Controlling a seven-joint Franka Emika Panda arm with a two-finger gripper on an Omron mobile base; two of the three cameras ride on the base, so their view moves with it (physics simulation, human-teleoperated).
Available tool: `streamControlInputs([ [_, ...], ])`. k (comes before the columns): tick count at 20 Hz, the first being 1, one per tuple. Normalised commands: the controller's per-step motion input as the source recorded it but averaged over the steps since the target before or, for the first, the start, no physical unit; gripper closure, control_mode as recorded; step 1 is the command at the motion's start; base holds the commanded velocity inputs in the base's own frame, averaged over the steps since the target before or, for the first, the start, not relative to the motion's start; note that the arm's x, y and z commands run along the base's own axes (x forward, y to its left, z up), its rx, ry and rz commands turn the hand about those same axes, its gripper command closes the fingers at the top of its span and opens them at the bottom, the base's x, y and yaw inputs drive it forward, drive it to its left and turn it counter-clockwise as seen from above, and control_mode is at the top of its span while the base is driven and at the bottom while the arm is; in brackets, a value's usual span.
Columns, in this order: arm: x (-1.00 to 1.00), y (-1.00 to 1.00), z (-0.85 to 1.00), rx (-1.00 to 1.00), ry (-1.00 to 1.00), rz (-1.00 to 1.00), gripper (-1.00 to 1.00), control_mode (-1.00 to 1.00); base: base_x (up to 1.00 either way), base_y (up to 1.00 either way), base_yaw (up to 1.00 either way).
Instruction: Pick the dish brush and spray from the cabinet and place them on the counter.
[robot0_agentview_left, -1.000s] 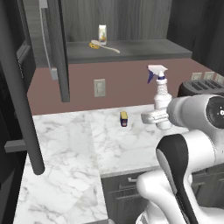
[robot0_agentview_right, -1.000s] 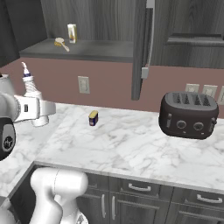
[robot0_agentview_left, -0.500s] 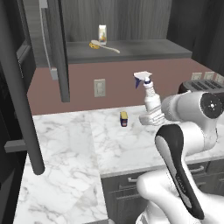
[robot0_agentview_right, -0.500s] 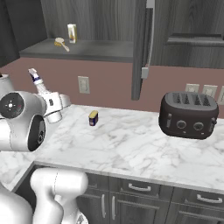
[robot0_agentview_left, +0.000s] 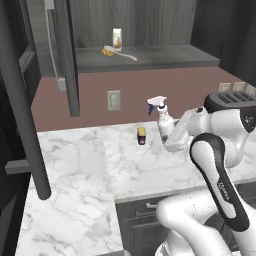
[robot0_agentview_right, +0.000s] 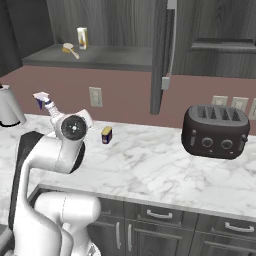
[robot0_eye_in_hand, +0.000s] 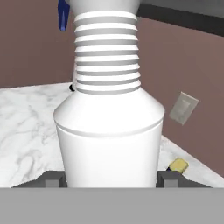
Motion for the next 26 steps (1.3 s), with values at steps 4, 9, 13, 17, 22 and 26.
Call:
streamControlInputs([
  [4, 0.51, 0.1, -0.66, 0.13, 0.07, 0.4, 1.0, -1.0, 0.0, 0.0, 0.0],
  [9, 0.39, 0.19, -0.48, 0.06, 0.11, 0.36, 1.0, -1.0, 0.0, 0.0, 0.0],
  [13, 0.38, 0.29, -0.35, 0.07, 0.16, 0.34, 1.0, -1.0, 0.0, 0.0, 0.0],
  [17, 0.42, 0.36, -0.34, 0.07, 0.15, 0.3, 1.0, -1.0, 0.0, 0.0, 0.0],
  [22, 0.3, 0.21, -0.39, 0.15, 0.01, 0.15, 1.0, -1.0, 0.0, 0.0, 0.0],
  [26, 0.21, 0.28, -0.41, 0.17, 0.0, 0.16, 1.0, -1.0, 0.0, 0.0, 0.0],
])
